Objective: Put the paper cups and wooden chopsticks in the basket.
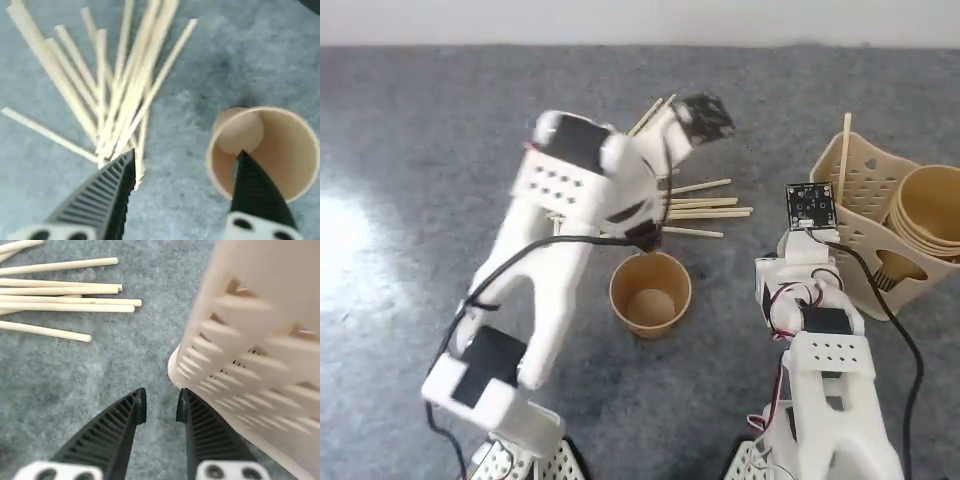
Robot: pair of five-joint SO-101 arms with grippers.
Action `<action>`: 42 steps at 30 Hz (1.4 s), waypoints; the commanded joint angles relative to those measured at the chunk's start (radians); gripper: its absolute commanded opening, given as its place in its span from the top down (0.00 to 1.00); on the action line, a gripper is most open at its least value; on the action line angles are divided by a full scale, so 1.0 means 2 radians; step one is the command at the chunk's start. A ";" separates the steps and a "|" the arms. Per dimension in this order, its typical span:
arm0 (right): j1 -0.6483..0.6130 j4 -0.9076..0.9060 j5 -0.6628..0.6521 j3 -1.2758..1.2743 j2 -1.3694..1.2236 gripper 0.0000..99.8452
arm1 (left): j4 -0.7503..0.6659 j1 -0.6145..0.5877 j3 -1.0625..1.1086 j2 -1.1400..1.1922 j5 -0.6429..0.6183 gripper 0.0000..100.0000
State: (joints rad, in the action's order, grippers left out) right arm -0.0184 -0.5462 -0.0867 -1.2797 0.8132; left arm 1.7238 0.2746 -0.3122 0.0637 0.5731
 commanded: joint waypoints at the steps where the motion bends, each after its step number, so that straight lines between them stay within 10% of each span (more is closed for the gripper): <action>1: 0.003 0.009 0.004 0.022 -0.001 0.89 | 0.017 -0.050 -0.023 -0.058 -0.008 0.70; 19: 0.020 0.003 0.004 0.031 0.003 0.88 | 0.011 -0.348 0.040 -0.111 -0.020 0.70; 28: 0.020 -0.178 -0.005 0.179 0.003 0.88 | -0.081 -0.354 0.142 -0.114 -0.278 0.70; 42: -0.041 -0.471 -0.119 0.471 -0.002 0.88 | -0.217 -0.380 0.401 -0.170 -0.279 0.70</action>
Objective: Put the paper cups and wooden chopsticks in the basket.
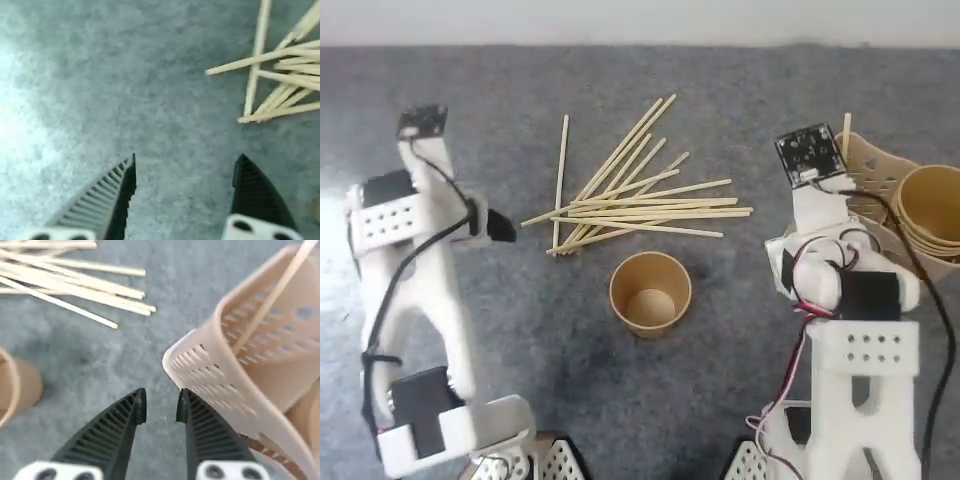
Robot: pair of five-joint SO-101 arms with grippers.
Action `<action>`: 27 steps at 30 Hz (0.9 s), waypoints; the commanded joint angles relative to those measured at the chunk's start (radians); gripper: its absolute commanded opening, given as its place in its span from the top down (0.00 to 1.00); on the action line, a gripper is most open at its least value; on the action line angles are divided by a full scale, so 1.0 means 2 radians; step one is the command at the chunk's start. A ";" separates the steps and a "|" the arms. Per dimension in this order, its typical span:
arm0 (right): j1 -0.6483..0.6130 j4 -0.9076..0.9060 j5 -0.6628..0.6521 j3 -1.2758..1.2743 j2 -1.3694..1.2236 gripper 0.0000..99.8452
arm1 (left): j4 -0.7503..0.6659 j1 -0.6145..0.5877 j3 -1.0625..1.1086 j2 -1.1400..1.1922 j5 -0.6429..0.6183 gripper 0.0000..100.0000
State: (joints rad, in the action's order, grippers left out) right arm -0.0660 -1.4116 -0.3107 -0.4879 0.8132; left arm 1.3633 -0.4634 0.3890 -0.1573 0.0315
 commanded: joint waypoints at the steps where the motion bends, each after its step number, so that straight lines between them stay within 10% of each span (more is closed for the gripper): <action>1: -0.023 -0.051 -0.007 0.092 -0.003 0.88 | -0.044 -0.011 0.079 -0.091 -0.008 0.70; 12: -0.072 -0.192 0.038 0.275 -0.172 0.89 | -0.072 0.044 0.313 -0.503 0.009 0.70; 27: -0.230 -0.193 0.084 0.255 -0.260 0.89 | -0.292 0.046 0.465 -0.396 0.009 0.70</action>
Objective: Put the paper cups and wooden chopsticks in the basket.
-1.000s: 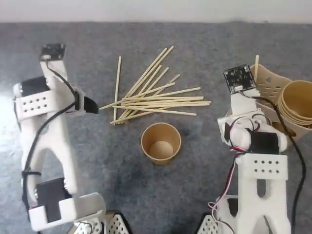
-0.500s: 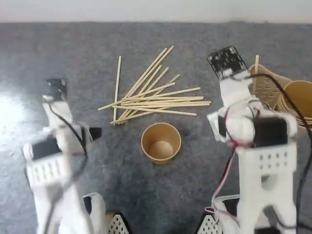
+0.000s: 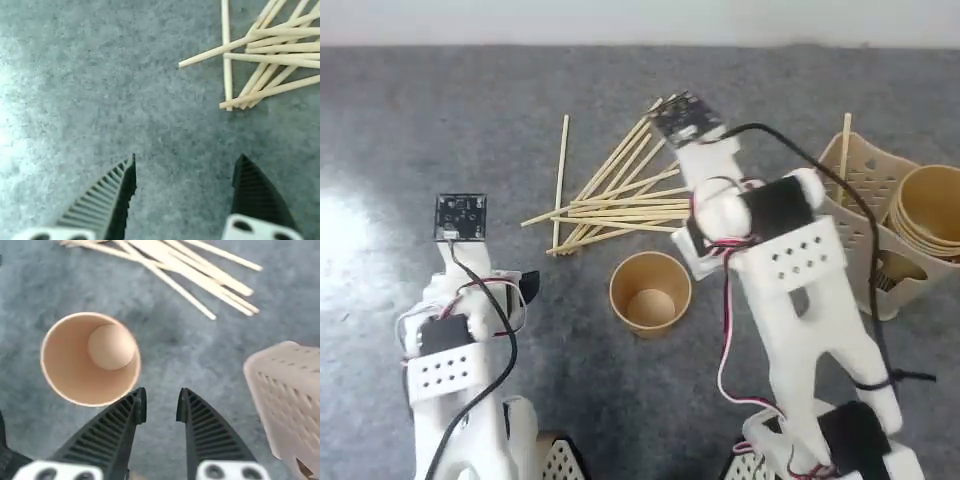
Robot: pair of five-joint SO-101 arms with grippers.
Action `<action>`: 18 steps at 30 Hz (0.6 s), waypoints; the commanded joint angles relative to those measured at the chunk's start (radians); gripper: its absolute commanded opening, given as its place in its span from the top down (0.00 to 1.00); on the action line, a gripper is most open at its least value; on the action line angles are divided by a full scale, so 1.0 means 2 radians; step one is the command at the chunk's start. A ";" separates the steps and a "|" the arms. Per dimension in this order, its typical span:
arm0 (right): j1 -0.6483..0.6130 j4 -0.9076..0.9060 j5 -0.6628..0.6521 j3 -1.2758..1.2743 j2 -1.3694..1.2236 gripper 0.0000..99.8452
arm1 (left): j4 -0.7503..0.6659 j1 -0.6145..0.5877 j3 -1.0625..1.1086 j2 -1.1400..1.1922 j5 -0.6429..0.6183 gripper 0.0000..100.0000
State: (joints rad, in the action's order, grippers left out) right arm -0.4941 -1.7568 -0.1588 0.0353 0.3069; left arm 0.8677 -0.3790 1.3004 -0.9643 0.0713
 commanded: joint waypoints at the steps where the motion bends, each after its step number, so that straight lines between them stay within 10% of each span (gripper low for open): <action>1: -0.019 -0.020 0.008 -0.013 -0.013 0.89 | -0.054 0.004 0.016 0.008 -0.011 0.70; 18: -0.072 -0.012 0.009 0.020 -0.117 0.89 | -0.089 0.016 0.039 0.008 -0.011 0.70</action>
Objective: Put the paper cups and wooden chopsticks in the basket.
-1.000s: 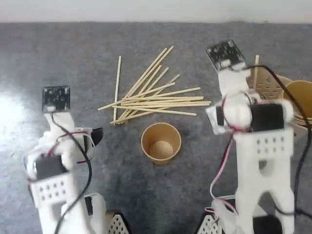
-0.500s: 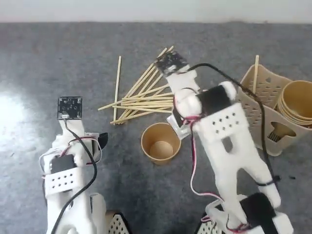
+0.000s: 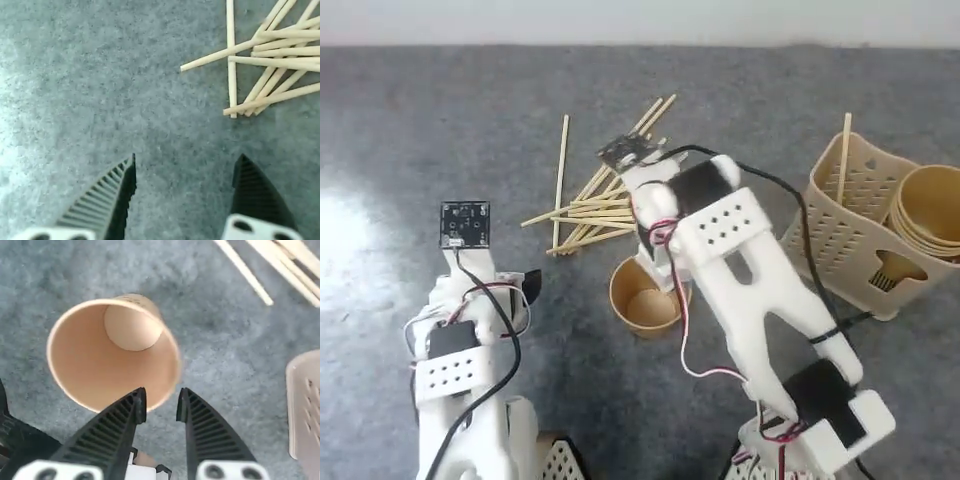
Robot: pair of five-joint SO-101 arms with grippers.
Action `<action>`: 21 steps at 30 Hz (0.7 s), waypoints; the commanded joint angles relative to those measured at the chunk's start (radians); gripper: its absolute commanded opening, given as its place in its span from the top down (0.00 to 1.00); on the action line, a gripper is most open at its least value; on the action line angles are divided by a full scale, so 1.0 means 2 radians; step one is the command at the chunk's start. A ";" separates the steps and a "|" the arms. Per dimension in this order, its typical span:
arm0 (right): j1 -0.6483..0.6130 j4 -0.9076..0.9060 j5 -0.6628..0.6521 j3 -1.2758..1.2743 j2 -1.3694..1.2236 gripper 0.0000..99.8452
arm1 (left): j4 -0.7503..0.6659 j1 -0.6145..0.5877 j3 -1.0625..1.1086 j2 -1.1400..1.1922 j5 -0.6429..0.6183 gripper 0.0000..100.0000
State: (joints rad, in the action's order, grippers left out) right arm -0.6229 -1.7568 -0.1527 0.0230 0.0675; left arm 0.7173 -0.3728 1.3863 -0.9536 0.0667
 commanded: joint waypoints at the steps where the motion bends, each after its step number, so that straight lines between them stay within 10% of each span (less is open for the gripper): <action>1: -0.007 -0.012 0.006 0.026 0.001 0.89 | -0.013 0.017 -0.004 0.002 -0.008 0.70; 21: 0.020 0.000 0.006 0.026 -0.049 0.89 | -0.012 0.018 -0.004 0.002 -0.008 0.70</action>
State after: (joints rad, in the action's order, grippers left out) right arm -0.5938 -1.7553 -0.1496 0.0261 -0.0276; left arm 0.7142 -0.3406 1.3863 -0.9536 0.0667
